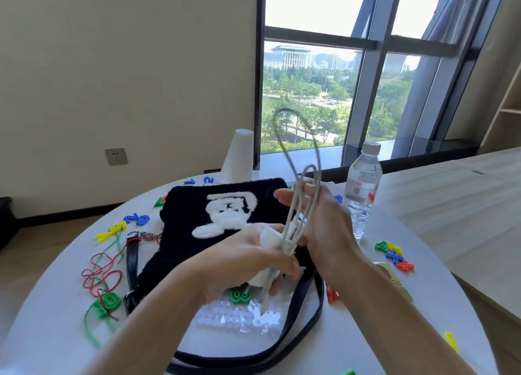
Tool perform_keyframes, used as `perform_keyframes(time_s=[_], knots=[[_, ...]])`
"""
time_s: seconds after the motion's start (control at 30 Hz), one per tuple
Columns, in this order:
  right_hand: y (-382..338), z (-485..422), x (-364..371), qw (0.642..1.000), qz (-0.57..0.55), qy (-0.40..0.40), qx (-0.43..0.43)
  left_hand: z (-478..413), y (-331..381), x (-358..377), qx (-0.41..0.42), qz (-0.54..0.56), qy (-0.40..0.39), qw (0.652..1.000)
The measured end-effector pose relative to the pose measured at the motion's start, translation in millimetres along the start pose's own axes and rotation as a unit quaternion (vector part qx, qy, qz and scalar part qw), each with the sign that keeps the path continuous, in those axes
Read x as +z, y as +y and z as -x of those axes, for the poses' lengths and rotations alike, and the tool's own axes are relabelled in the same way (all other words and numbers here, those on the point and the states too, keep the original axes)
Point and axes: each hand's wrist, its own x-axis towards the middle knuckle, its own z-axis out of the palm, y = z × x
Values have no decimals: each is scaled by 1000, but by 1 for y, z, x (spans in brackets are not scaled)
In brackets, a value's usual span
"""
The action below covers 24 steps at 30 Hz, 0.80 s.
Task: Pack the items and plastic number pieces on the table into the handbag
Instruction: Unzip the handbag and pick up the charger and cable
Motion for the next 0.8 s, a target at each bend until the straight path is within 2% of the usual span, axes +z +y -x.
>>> perform_keyframes(time_s=[0.07, 0.13, 0.2, 0.27, 0.33, 0.4, 0.57, 0.7, 0.8], knots=[[4, -5, -8, 998, 5, -52, -27, 1, -1, -4, -14, 44, 33, 998], [7, -8, -15, 988, -15, -154, 0, 4, -1, -8, -7, 89, 67, 994], [10, -4, -16, 964, 62, -254, 45, 4, -1, -9, 17, 66, 106, 992], [13, 8, -7, 941, 153, -300, 33, -1, -2, -7, 41, -10, 145, 989], [17, 16, 6, 949, 170, -264, 12, -9, -3, -1, 68, -76, 177, 979], [23, 20, 14, 968, 138, -207, 20, -14, -6, -1, 87, -101, 189, 973], [27, 22, 21, 987, 80, -140, 11, -11, -12, -7, 83, -156, 128, 976], [31, 14, 19, 997, -45, -58, 30, -4, -4, -6, 31, -186, 112, 976], [34, 2, 9, 979, -190, -38, 60, 6, 13, -10, 40, -198, 96, 975]])
